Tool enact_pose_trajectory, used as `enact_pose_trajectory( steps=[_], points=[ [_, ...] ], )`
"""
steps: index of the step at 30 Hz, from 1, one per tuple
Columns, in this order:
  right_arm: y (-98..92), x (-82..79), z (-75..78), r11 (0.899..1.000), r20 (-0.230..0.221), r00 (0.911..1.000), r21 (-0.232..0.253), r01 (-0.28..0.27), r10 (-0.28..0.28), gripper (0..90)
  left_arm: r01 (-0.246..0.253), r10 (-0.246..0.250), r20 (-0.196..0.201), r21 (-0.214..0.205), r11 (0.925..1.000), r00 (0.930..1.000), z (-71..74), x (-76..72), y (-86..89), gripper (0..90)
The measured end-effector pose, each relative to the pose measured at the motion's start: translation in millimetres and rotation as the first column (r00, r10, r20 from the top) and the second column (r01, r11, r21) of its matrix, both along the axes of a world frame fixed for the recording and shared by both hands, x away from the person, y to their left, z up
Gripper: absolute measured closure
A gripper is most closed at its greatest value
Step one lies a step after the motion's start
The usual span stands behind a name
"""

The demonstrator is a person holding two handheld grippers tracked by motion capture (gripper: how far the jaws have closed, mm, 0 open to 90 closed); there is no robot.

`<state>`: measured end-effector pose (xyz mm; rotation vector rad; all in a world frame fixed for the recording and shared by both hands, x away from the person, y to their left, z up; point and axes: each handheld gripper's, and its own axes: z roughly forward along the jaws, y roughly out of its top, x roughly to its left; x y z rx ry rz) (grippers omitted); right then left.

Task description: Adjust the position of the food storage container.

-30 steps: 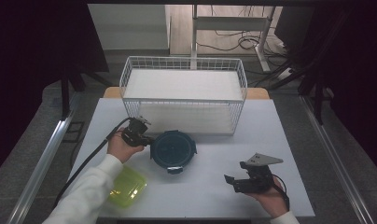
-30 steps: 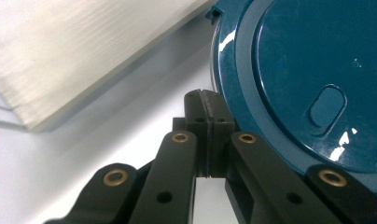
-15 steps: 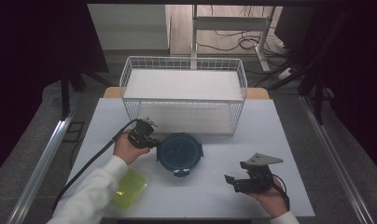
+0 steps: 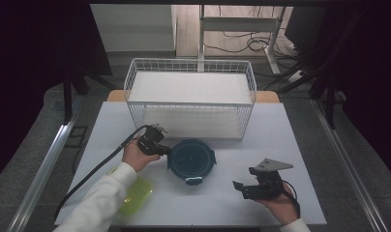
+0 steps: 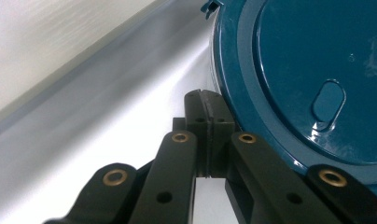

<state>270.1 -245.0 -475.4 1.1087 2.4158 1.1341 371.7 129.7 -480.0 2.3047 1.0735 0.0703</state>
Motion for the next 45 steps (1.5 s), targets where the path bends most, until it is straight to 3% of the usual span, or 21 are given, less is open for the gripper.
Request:
enact_pose_trajectory(
  steps=[8,11,13,14,19,22,27,33,36,39,45],
  points=[
    [-1.2,-0.4,0.8,1.0,0.004,1.0,0.002,-0.001,0.001,19.1,0.024,-0.024,0.004,0.001,0.9997,0.9997,0.4,-0.5,-14.5,90.0],
    [-2.1,-0.6,0.9,1.0,0.001,1.0,0.004,0.002,-0.002,19.1,0.036,-0.036,0.009,-0.014,0.9992,0.9993,1.7,0.2,-11.8,90.0],
    [-3.4,-0.8,1.8,1.0,0.008,1.0,0.007,0.001,-0.001,19.1,0.042,-0.041,0.011,-0.052,0.9978,0.9991,6.6,1.1,-7.9,90.0],
    [-3.4,-0.8,1.8,1.0,0.008,1.0,0.007,0.001,-0.001,19.1,0.031,-0.03,0.011,-0.086,0.9958,0.9995,10.0,1.1,-6.2,90.0],
    [-5.9,-3.2,4.1,1.0,0.016,0.9999,0.011,0.003,-0.003,19.1,-0.023,0.027,0.045,-0.105,0.9942,0.9986,27.9,-2.1,9.3,89.7],
    [-7.3,-4.4,5.4,1.0,0.02,0.9998,0.016,0.007,-0.007,19.1,-0.034,0.043,0.071,-0.122,0.9919,0.9966,38.2,-12.5,17.1,88.2],
    [-7.8,-5.6,7.2,1.0,0.03,0.9995,0.019,0.005,-0.005,19.1,-0.042,0.057,0.138,-0.106,0.9934,0.9887,51.2,-38.2,32.2,86.6],
    [-4.9,-5.8,6.3,1.0,0.025,0.9997,0.015,-0.001,0.001,19.1,-0.071,0.091,0.173,-0.114,0.9909,0.9807,59.9,-62.2,60.9,86.3],
    [-4.2,-5.9,6.1,1.0,0.026,0.9997,0.013,-0.002,0.001,19.1,-0.101,0.126,0.183,-0.137,0.9854,0.975,59.9,-74.8,80.0,86.2],
    [-4.4,-5.6,5.5,1.0,0.022,0.9998,0.013,0.0,-0.001,19.1,-0.14,0.171,0.2,-0.162,0.9769,0.9647,57.8,-88.3,98.0,87.6],
    [-3.5,-5.0,3.7,1.0,0.011,0.9999,0.012,-0.001,0.001,19.1,-0.179,0.219,0.189,-0.206,0.9621,0.9573,50.1,-111.5,123.0,87.8]
  ],
)
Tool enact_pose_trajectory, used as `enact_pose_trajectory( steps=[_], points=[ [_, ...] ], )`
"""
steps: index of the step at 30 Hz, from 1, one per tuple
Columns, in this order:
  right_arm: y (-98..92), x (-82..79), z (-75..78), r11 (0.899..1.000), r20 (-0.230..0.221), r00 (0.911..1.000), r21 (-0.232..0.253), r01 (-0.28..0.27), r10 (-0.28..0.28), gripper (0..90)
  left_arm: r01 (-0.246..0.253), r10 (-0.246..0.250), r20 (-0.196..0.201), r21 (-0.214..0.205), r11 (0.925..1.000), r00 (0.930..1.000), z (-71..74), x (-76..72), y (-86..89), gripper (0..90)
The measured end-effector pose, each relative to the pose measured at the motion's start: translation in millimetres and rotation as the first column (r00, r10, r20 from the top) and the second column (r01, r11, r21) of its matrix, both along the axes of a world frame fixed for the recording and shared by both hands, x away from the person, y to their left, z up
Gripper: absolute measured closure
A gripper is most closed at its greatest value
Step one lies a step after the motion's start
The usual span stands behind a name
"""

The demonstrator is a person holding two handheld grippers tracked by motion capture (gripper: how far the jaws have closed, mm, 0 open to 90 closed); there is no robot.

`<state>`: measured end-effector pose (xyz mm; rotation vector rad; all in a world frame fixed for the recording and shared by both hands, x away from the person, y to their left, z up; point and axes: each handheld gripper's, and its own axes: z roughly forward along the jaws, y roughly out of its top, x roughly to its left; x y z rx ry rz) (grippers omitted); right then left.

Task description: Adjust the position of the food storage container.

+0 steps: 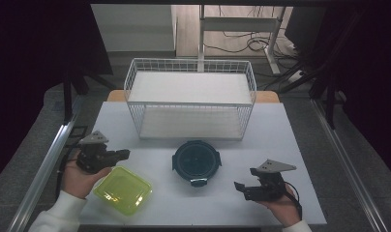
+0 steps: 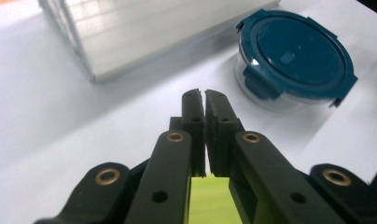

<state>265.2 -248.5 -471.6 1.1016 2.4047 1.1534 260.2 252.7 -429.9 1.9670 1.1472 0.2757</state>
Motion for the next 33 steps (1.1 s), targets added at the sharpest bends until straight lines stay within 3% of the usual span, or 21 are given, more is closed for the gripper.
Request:
enact_pose_trajectory(
  steps=[4,7,8,10,12,13,15,17,22,25,33],
  points=[
    [0.5,-0.6,0.5,1.0,0.001,1.0,-0.003,-0.004,0.004,19.1,-0.023,0.023,-0.023,-0.003,0.9997,0.9995,-6.4,-12.4,9.6,86.7],
    [0.9,-0.8,0.2,1.0,0.0,1.0,-0.001,-0.004,0.004,19.1,-0.009,0.009,-0.042,-0.021,0.9997,0.9991,-9.0,-19.2,6.3,80.7],
    [1.3,-0.8,0.3,1.0,-0.001,1.0,-0.001,-0.006,0.006,19.1,-0.01,0.01,-0.04,-0.016,0.9998,0.9992,-9.0,-21.0,2.6,70.3],
    [1.4,-0.8,0.5,1.0,-0.001,1.0,0.0,-0.007,0.007,19.1,0.003,-0.004,-0.048,-0.026,0.9996,0.9988,-8.6,-23.2,-6.5,66.4],
    [1.6,-1.1,1.8,1.0,-0.004,0.9999,0.017,-0.011,0.011,19.0,0.009,-0.012,-0.062,-0.052,0.9986,0.998,-7.8,-24.4,-15.6,50.0],
    [1.6,-1.1,1.8,1.0,-0.004,0.9999,0.017,-0.011,0.011,19.0,0.01,-0.015,-0.071,-0.07,0.9975,0.9974,-7.6,-24.8,-20.8,50.0],
    [1.6,-1.6,3.4,0.999,-0.006,0.9998,0.034,-0.018,0.019,18.9,0.01,-0.023,-0.107,-0.124,0.9923,0.994,-8.2,-24.5,-30.4,40.9],
    [1.6,-2.1,5.5,0.998,-0.009,0.9996,0.065,-0.026,0.026,18.7,-0.012,-0.002,-0.11,-0.127,0.9919,0.994,-8.7,-25.3,-40.3,32.4],
    [2.9,-1.9,6.5,0.996,-0.003,0.9991,0.074,-0.041,0.041,17.9,0.026,-0.048,-0.133,-0.159,0.9869,0.99,-10.1,-28.9,-68.9,26.2],
    [4.0,-2.8,8.0,0.996,0.006,0.9988,0.073,-0.05,0.049,17.4,0.048,-0.066,-0.118,-0.149,0.9877,0.9909,-7.3,-28.2,-81.8,24.6],
    [4.5,-0.9,11.9,0.995,0.011,0.9989,0.086,-0.047,0.046,17.1,0.037,-0.055,-0.116,-0.151,0.9878,0.9917,-7.7,-17.2,-89.4,23.7]
  ],
)
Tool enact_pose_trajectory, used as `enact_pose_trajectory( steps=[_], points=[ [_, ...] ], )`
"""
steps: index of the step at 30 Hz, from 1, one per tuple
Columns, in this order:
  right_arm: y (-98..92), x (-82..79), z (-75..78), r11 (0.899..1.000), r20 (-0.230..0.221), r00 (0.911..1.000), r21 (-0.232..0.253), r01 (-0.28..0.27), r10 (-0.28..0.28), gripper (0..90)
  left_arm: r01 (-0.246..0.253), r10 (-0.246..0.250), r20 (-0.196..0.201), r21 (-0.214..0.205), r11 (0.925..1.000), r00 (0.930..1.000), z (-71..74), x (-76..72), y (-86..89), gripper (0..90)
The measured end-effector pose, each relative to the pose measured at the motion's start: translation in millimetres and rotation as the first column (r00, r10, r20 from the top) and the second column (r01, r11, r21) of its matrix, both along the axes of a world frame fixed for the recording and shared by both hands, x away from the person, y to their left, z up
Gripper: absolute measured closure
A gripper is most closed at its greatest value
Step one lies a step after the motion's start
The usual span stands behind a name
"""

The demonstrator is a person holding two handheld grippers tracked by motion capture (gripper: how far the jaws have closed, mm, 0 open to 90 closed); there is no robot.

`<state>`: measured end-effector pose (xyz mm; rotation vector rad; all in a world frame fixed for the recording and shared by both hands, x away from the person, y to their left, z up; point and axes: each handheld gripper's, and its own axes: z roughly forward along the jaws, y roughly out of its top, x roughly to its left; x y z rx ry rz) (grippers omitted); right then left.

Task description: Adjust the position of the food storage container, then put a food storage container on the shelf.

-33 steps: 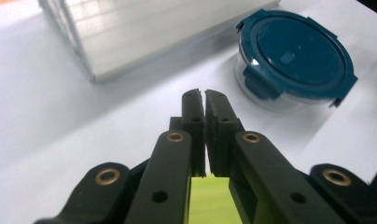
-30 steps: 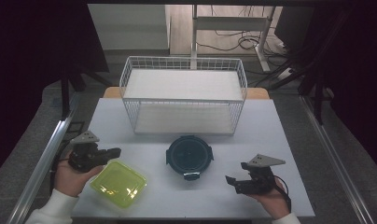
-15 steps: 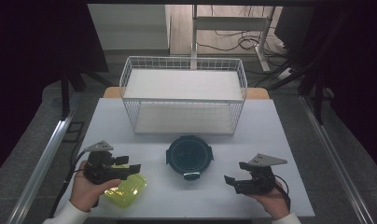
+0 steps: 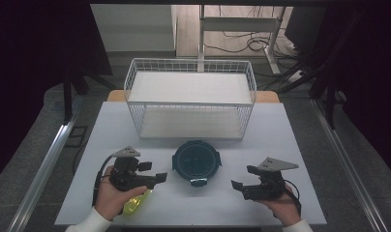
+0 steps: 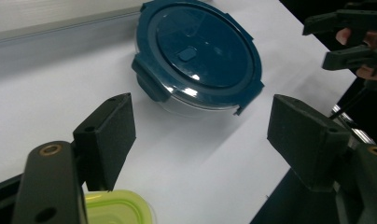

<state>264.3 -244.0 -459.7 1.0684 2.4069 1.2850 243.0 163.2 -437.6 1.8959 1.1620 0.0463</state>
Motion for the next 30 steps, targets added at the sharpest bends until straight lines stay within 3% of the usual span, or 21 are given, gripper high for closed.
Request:
enact_pose_trajectory(
  steps=[4,13,22,30],
  points=[
    [1.4,3.2,2.3,1.0,-0.014,0.9999,0.017,-0.001,0.001,16.2,-0.014,0.014,0.003,-0.032,0.9994,0.9999,-0.2,3.7,0.6,22.8],
    [10.9,14.9,14.6,0.998,-0.056,0.9984,0.056,-0.003,0.006,15.7,0.003,-0.005,-0.018,-0.082,0.9966,0.9998,4.6,13.9,-10.5,18.1],
    [16.1,34.1,19.5,0.996,-0.11,0.994,0.092,0.011,-0.001,15.0,-0.024,0.015,-0.063,-0.159,0.9869,0.9979,3.0,31.7,-18.7,16.1],
    [18.4,54.1,15.4,0.994,-0.168,0.9857,0.103,0.029,-0.012,14.5,-0.043,0.026,-0.101,-0.171,0.9844,0.9946,-4.9,45.4,-18.4,16.1]
  ],
)
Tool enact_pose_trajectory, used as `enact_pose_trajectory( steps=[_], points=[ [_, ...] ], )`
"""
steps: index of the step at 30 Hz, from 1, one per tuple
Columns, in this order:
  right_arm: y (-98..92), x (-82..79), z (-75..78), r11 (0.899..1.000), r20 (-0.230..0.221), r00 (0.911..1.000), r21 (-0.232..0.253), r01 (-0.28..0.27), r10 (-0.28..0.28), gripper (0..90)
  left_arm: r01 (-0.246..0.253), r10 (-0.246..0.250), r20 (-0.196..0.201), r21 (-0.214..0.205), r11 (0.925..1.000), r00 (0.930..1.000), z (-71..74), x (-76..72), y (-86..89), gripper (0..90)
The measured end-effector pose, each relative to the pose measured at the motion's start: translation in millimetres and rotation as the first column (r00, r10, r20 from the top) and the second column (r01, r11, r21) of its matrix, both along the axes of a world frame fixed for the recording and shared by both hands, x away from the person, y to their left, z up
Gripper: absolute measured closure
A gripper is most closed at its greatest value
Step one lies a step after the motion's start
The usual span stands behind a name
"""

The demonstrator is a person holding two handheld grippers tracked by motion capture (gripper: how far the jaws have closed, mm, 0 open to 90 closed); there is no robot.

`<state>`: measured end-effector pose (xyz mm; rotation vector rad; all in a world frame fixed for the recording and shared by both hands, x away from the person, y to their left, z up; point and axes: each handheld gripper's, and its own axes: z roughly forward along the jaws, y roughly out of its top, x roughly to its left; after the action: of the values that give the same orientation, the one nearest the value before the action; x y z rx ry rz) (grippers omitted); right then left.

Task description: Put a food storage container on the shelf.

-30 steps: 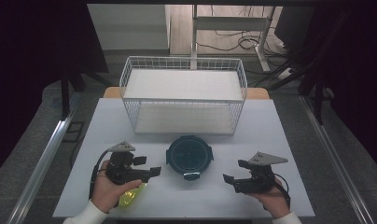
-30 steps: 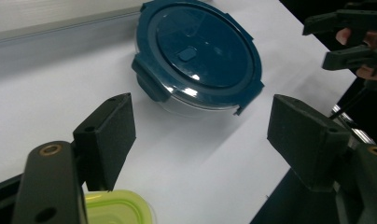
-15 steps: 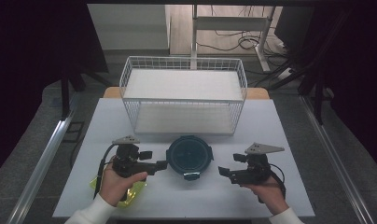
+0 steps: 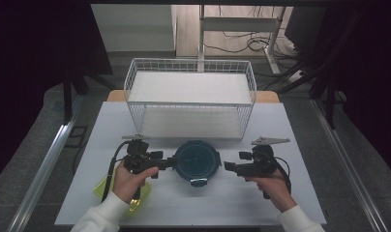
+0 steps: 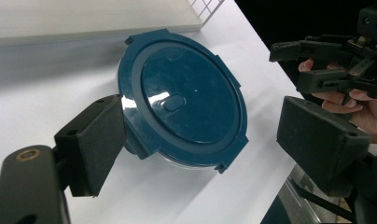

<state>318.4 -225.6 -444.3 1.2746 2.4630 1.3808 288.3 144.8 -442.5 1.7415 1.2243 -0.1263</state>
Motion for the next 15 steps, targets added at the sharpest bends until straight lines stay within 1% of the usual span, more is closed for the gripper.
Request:
enact_pose_trajectory(
  steps=[3,6,10,13,15],
  points=[
    [2.6,4.6,-2.3,1.0,-0.015,0.9999,0.004,-0.003,0.004,14.2,-0.005,0.004,-0.024,-0.009,0.9999,0.9997,-4.8,5.8,0.2,16.1],
    [6.9,9.8,-4.1,1.0,-0.029,0.9996,0.013,-0.006,0.006,14.1,-0.014,0.014,-0.029,-0.006,0.9999,0.9995,-9.0,11.0,0.5,16.6],
    [12.4,16.3,-6.5,1.0,-0.041,0.9991,0.01,-0.011,0.011,14.1,-0.021,0.021,-0.045,0.002,0.9998,0.9988,-14.5,17.5,-0.3,17.2],
    [14.8,20.3,-9.9,1.0,-0.053,0.9985,0.001,-0.012,0.012,14.1,-0.017,0.018,-0.052,0.021,0.9996,0.9985,-19.2,21.3,-2.1,18.6],
    [15.5,22.2,-12.2,1.0,-0.057,0.9983,-0.005,-0.01,0.01,14.1,-0.011,0.014,-0.05,0.056,0.9983,0.9986,-22.4,23.3,-3.5,19.6]
  ],
)
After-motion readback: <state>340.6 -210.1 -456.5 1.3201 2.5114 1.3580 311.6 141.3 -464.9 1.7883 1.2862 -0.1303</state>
